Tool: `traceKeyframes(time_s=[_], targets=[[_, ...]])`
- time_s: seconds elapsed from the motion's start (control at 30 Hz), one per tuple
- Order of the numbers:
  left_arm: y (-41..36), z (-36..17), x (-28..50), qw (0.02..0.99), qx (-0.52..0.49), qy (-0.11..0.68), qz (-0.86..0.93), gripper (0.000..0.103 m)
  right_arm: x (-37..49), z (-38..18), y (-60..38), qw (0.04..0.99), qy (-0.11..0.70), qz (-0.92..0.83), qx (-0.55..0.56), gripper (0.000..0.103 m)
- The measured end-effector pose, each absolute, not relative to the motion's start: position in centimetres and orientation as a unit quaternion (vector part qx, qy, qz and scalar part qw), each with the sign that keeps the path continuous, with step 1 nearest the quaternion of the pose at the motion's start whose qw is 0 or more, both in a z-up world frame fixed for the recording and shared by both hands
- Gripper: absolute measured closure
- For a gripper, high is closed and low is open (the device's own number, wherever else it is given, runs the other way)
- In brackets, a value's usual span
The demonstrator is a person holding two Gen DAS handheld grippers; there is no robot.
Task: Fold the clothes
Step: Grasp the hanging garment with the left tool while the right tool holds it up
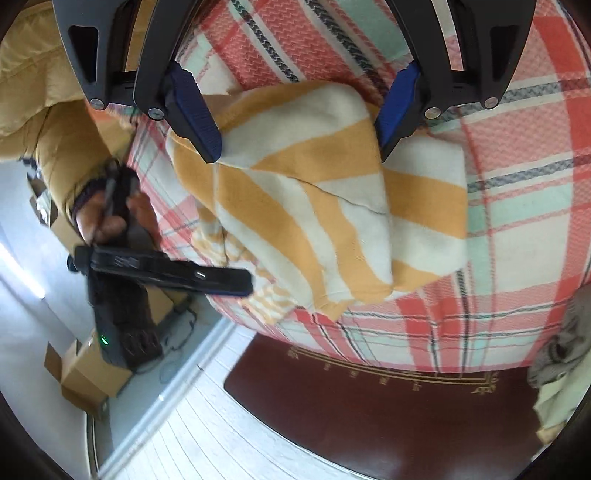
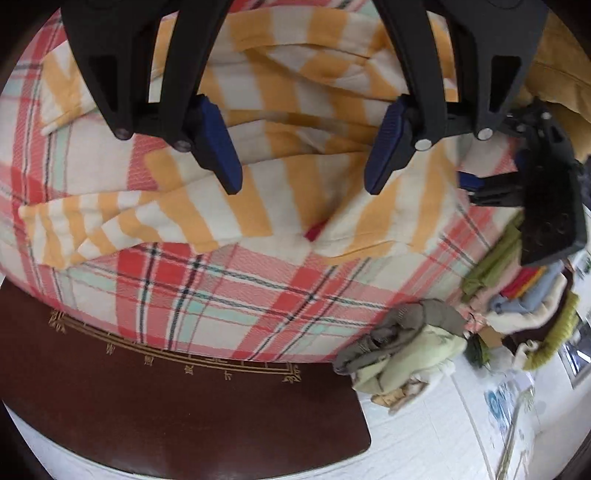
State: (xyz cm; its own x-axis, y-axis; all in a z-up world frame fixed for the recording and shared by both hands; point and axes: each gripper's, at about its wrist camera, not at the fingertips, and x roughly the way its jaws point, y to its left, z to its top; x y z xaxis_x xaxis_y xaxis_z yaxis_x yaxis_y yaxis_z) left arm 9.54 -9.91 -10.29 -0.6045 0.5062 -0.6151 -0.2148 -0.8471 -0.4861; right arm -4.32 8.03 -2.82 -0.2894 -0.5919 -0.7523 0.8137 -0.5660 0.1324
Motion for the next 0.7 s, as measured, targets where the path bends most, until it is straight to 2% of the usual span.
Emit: traceKeyframes(time_s=[0.03,0.07,0.17,0.23,0.33,0.4,0.5,0.53,0.57,0.6,0.63,0.67,0.7], targets=[[-10.0,-10.4,9.2,0.206,-0.396,-0.184,0.875,0.025,-5.0,-3.4,7.7,0.431,0.175,-0.794,0.391,0.033],[-10.0,-10.3,9.1,0.209,-0.396,-0.187,0.874,0.038,-5.4,-3.8,7.1,0.432,0.201,-0.789,0.388,0.033],[-10.2,-10.0,9.4,0.203,-0.400,-0.189,0.874,0.065,-6.3,-5.3,5.3,0.446,0.273,-0.765,0.375,0.031],[-10.4,-10.2,9.6,0.192,-0.408,-0.193,0.871,0.066,-6.5,-6.4,4.1,0.465,0.318,-0.743,0.362,0.030],[-10.6,-10.4,9.8,0.182,-0.413,-0.197,0.870,0.065,-7.2,-7.3,3.0,0.491,0.324,-0.725,0.359,0.029],[-10.4,-10.8,9.4,0.173,-0.416,-0.198,0.871,0.050,-7.6,-8.0,2.2,0.508,0.327,-0.712,0.358,0.026],[-10.2,-11.0,8.9,0.170,-0.420,-0.195,0.870,0.044,-8.3,-8.9,1.1,0.533,0.331,-0.693,0.356,0.026],[-9.9,-10.9,8.8,0.169,-0.420,-0.193,0.870,0.044,-8.7,-8.8,1.2,0.538,0.310,-0.690,0.372,0.033],[-9.9,-10.9,8.8,0.168,-0.419,-0.192,0.871,0.047,-9.1,-8.7,1.4,0.542,0.287,-0.686,0.390,0.046],[-9.8,-10.8,8.8,0.166,-0.418,-0.191,0.872,0.054,-9.1,-8.4,1.7,0.542,0.279,-0.690,0.391,0.056],[-9.8,-10.8,8.8,0.164,-0.418,-0.189,0.873,0.064,-9.0,-8.0,2.2,0.538,0.269,-0.695,0.393,0.079],[-9.8,-10.8,8.7,0.160,-0.420,-0.186,0.874,0.083,-8.9,-7.5,2.7,0.533,0.258,-0.702,0.396,0.087],[-9.9,-10.7,8.8,0.157,-0.421,-0.184,0.874,0.091,-8.9,-7.1,3.4,0.530,0.241,-0.706,0.404,0.089]])
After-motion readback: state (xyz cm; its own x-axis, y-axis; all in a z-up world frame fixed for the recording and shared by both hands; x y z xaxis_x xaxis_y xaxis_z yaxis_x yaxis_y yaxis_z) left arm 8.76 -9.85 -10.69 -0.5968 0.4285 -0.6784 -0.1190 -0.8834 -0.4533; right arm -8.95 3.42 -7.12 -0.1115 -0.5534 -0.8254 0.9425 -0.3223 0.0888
